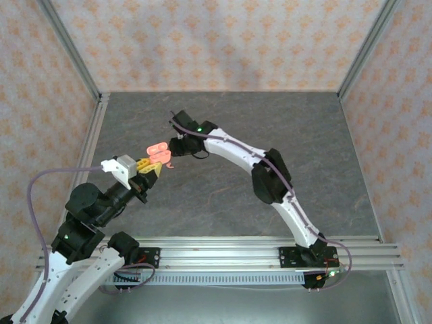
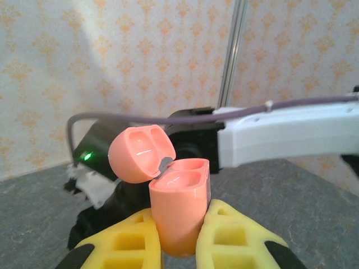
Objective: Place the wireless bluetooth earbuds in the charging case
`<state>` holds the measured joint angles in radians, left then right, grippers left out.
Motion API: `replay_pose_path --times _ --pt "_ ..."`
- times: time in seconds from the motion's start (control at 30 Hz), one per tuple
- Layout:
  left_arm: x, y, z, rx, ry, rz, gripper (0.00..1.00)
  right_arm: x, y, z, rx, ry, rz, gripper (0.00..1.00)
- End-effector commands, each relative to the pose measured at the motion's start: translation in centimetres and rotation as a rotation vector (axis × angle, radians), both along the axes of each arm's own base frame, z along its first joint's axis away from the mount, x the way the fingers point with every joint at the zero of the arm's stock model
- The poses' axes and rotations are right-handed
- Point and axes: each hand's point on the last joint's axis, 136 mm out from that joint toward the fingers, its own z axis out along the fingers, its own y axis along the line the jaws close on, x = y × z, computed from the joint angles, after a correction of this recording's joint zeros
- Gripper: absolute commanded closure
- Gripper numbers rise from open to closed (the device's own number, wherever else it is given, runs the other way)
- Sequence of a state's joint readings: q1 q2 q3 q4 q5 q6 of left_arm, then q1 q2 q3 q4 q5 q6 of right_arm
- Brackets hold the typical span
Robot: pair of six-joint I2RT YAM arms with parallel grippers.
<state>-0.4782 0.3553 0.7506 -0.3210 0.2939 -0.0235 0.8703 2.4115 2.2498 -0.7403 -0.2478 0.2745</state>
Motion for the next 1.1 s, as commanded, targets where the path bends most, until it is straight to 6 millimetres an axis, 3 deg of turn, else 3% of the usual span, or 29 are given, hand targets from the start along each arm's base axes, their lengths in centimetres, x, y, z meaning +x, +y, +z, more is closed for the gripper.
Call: replay_pose_path --times 0.0,0.23,0.53,0.73,1.07 --pt "-0.1 0.2 -0.6 -0.020 0.018 0.008 1.00 -0.5 -1.0 -2.0 -0.156 0.004 0.007 0.57" --pt "0.0 0.1 -1.4 -0.032 0.023 0.011 1.00 0.1 1.2 -5.2 -0.134 0.022 -0.004 0.54" --pt "0.1 0.1 -2.1 -0.014 0.034 0.014 1.00 -0.2 2.5 -6.5 -0.123 0.007 0.013 0.52" --pt "0.2 0.3 -2.4 -0.009 0.038 0.023 1.00 -0.5 2.9 -6.3 -0.119 0.000 0.016 0.52" --pt "0.1 0.6 -2.6 0.003 0.035 0.039 1.00 -0.7 2.8 -3.3 -0.095 -0.040 0.012 0.55"
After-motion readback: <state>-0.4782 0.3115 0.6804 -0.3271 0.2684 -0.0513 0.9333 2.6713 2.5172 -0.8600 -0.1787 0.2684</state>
